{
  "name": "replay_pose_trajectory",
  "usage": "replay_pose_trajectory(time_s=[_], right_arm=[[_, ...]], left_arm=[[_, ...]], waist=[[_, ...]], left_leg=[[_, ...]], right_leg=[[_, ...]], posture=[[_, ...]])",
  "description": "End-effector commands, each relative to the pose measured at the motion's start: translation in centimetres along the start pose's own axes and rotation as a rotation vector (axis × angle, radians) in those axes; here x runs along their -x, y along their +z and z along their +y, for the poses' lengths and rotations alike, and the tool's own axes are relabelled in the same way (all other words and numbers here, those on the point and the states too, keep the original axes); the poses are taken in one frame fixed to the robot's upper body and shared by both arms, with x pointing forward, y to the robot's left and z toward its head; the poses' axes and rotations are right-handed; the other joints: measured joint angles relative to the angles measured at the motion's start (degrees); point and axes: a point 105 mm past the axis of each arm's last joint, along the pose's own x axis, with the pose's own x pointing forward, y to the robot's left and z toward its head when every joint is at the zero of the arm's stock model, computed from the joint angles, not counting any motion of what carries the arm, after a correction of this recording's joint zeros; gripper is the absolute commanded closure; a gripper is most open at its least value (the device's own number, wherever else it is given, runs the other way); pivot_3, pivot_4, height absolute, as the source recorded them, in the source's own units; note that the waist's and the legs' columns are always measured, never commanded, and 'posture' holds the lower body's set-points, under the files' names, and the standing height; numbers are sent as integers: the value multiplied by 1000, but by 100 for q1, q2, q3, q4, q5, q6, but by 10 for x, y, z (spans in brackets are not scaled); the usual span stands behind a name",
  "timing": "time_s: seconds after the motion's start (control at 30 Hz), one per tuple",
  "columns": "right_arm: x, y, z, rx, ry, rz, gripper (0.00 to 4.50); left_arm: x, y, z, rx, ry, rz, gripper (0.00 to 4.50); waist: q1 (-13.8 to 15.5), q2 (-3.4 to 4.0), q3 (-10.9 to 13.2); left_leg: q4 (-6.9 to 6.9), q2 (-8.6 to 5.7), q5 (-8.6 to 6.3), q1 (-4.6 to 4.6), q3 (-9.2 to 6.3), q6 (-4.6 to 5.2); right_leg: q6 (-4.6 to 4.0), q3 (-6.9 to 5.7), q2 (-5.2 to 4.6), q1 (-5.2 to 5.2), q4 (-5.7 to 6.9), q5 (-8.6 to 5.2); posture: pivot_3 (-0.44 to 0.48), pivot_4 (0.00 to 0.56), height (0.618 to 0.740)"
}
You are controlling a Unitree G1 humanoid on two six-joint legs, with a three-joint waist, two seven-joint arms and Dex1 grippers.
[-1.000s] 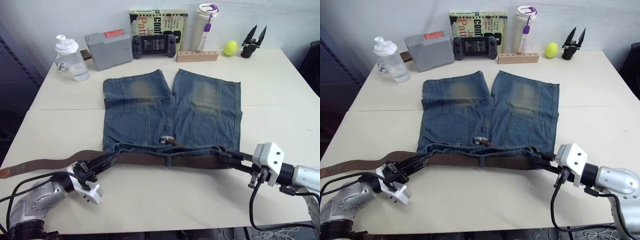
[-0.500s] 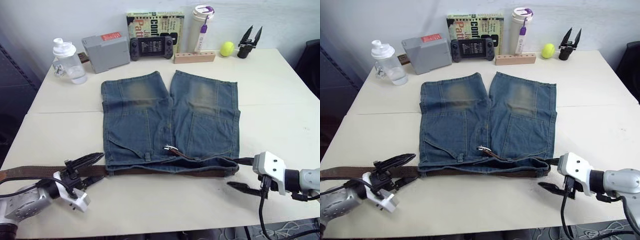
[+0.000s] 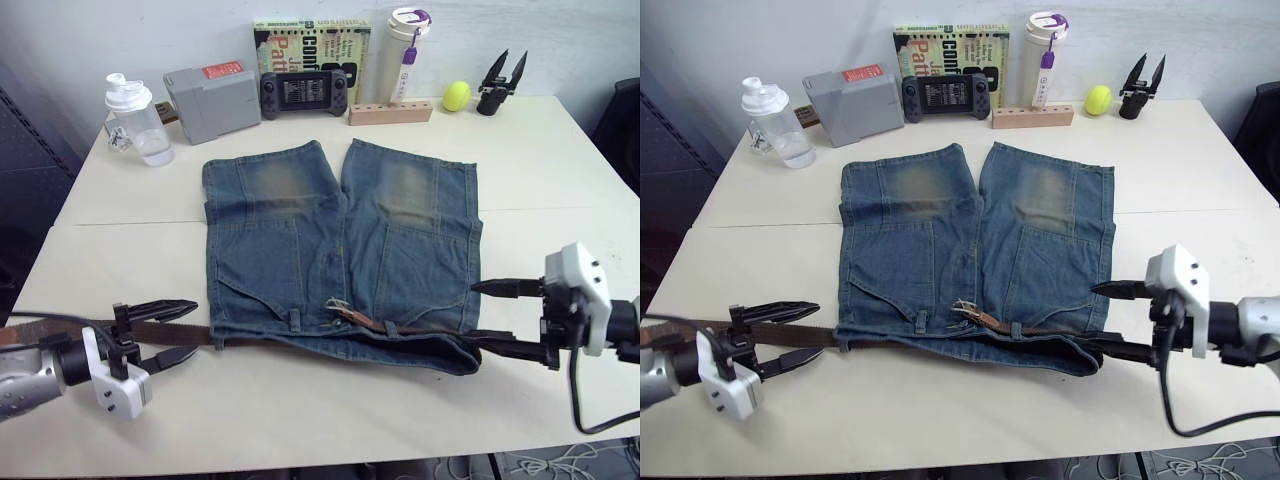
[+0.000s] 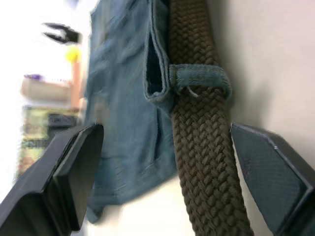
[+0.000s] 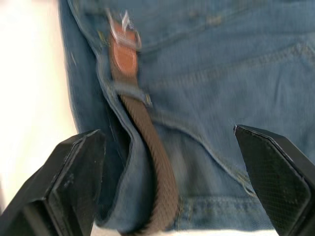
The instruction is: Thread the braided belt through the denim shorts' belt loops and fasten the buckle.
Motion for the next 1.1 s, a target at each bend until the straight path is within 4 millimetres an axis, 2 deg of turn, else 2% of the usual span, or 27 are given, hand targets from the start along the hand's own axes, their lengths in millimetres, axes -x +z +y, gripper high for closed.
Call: replay_pose_trajectory(time_s=[0.03,0.1,0.2,0.27,0.37,0.4,0.47,0.57,0.63,0.77,0.83,0.97,1.03,1.1], right_arm=[[12,20,-6,-27,1,-65,76],[10,30,-10,-36,1,-114,76],[-3,41,-13,-45,8,-158,76],[-17,47,-20,-44,-33,-199,76],[-45,47,-37,-70,-142,-223,76],[-54,46,-39,-73,-170,-224,76],[-70,40,-40,-83,-197,-223,76],[-84,35,-33,-127,-182,-230,76],[-91,38,-23,-129,-142,-252,76],[-95,37,-9,-84,-75,-247,76],[-96,36,-3,-39,-44,-237,76],[-99,33,6,27,30,-210,76],[-99,32,1,23,18,-209,76],[-99,31,-21,33,-74,-192,76]], left_arm=[[-4,7,12,118,-26,-15,0],[-5,11,12,185,-72,-18,0],[-5,14,14,282,-108,-22,0],[-5,10,25,390,-44,-23,0],[-3,-7,38,472,72,33,0],[-1,-13,44,507,130,53,0],[7,-32,69,564,352,118,0],[23,-43,106,714,654,113,0],[36,-48,118,842,801,118,0],[48,-59,101,1084,912,278,0],[50,-54,95,1240,979,285,0],[63,-53,86,1388,1115,361,0],[47,-41,75,1384,994,374,0],[21,-24,76,1353,847,293,0]], waist=[[-2,8,4],[-5,12,9],[-12,19,15],[-17,17,17],[-15,16,18],[-16,17,19],[9,17,20],[29,16,22],[15,16,22],[-10,15,22],[-5,15,22],[8,7,22],[13,1,19],[28,1,19]], left_leg=[[1,0,0,-1,1,1],[6,1,0,-2,4,1],[5,0,-1,-4,10,-1],[5,0,-1,-6,18,-1],[10,-2,-1,-6,24,-4],[10,-6,-1,-9,27,-4],[8,-11,-2,-15,29,-4],[22,-15,-1,-44,27,-5],[36,-12,-1,-68,10,-5],[43,-19,-1,-80,-28,-4],[42,-17,-1,-78,-30,-5],[52,-7,0,-79,-38,-7],[54,-9,0,-79,-44,-7],[53,-19,0,-77,-42,-7]], right_leg=[[0,1,-1,0,-1,0],[0,1,4,1,-4,0],[0,0,7,-2,-3,0],[0,2,11,-7,-4,0],[0,5,14,-8,0,-1],[0,6,15,-11,2,-1],[1,6,15,-18,2,-1],[2,-7,17,-21,5,0],[8,-14,16,-31,4,3],[16,-16,16,-36,0,8],[16,-15,17,-35,0,8],[16,-10,16,-31,-1,8],[16,-10,16,-27,0,8],[16,-10,16,-26,-1,8]], posture=[[0,150,726],[0,150,726],[0,150,726],[0,150,726],[0,150,726],[0,150,726],[0,150,726],[0,150,726],[0,150,726],[0,150,726],[0,150,726],[0,150,726],[0,150,726],[0,150,726]])
